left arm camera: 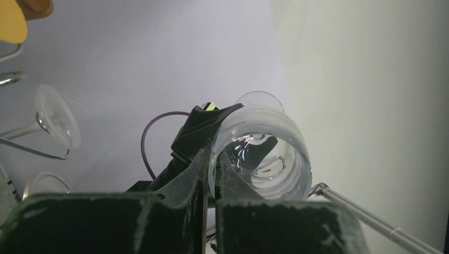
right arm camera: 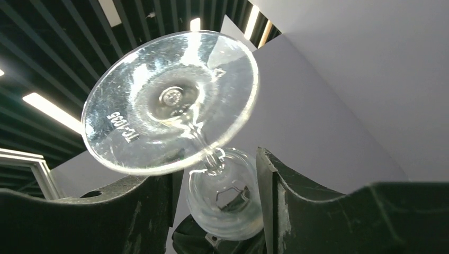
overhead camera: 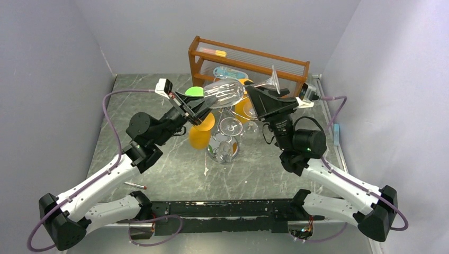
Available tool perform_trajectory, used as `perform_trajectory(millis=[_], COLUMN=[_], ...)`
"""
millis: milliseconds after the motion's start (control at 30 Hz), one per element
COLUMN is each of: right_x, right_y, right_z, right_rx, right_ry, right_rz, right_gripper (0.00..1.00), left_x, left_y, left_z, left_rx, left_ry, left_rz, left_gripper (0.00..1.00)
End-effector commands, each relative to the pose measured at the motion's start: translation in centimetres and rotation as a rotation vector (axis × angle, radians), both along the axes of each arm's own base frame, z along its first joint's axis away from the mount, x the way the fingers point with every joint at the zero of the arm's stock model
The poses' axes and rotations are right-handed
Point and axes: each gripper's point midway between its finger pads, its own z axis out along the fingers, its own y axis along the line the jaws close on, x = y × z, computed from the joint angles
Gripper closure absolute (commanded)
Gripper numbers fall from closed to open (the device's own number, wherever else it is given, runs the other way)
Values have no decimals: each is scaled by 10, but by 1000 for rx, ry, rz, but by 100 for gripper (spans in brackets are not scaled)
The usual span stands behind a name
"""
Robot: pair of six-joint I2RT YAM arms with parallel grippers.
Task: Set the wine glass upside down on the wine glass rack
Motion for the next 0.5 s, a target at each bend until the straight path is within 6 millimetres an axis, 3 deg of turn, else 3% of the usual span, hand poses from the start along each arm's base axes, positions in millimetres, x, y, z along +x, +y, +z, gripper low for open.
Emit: perform_trajectory(millis=[0, 167, 233, 333, 467], right_x=[-7, -8, -8, -8, -11], right_y=[-10, -7, -6, -8, -11], right_z=[20, 20, 20, 22, 29], right_rx=[42, 29, 29, 47, 69], right_ry=[-69, -83, -82, -81, -90], right_rz=[-66, -85, -87, -94, -92], right_gripper=[47, 59, 67, 90, 100], left_x=[-7, -14, -16, -20, -22], left_y=[7, 2, 0, 0, 1], left_z=[18, 18, 17, 19, 17], left_rx=[-116, -131, -129, -127, -94], left_ry=[10, 22, 26, 30, 42], left_rz=[-5, -32, -42, -56, -53], left_gripper=[95, 95, 95, 95, 86])
